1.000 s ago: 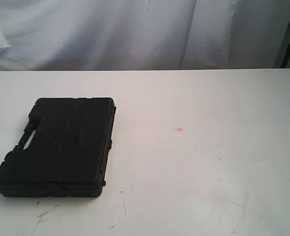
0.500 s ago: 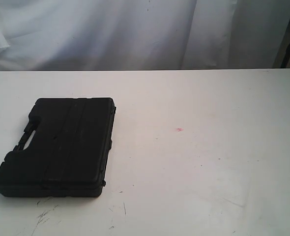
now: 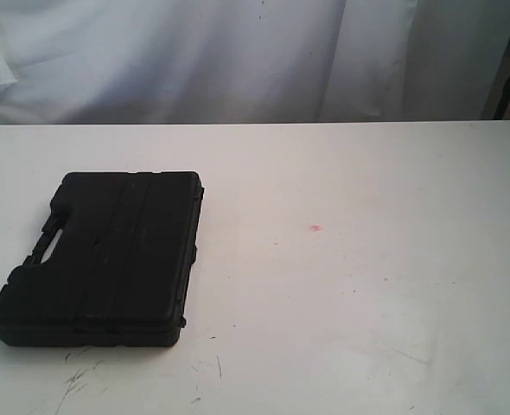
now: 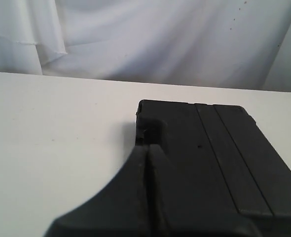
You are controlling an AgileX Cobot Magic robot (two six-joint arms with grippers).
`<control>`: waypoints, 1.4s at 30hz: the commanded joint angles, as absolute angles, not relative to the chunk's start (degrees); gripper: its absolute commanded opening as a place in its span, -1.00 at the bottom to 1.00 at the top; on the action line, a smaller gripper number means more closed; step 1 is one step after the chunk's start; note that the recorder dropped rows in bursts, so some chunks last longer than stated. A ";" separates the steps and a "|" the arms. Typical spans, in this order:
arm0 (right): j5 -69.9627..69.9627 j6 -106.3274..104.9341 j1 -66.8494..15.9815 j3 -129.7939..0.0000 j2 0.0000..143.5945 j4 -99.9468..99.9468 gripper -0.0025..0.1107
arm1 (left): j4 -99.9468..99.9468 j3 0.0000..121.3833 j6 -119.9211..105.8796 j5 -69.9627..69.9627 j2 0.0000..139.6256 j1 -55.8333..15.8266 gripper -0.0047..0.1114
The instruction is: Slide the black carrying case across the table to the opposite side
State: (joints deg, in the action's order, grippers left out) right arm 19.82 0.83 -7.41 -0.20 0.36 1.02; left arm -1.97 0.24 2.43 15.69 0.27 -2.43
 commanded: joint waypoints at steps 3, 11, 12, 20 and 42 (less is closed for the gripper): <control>19.83 0.85 -7.05 0.00 0.00 1.13 -0.96 | -2.60 0.00 0.85 16.67 0.00 -2.25 -0.92; 19.83 0.85 -7.05 0.00 0.00 1.13 -0.96 | -2.37 0.00 0.62 16.89 0.00 -2.25 -0.92; 19.83 0.85 -7.05 0.00 0.00 1.13 -0.96 | -2.37 0.00 0.62 16.89 0.00 -2.25 -0.92; 19.83 0.85 -7.05 0.00 0.00 1.13 -0.96 | -2.37 0.00 0.00 16.27 0.00 -2.25 -0.92; 19.83 0.85 -7.05 0.00 0.00 1.13 -0.96 | -2.37 0.00 -0.30 16.28 0.00 -2.25 -0.92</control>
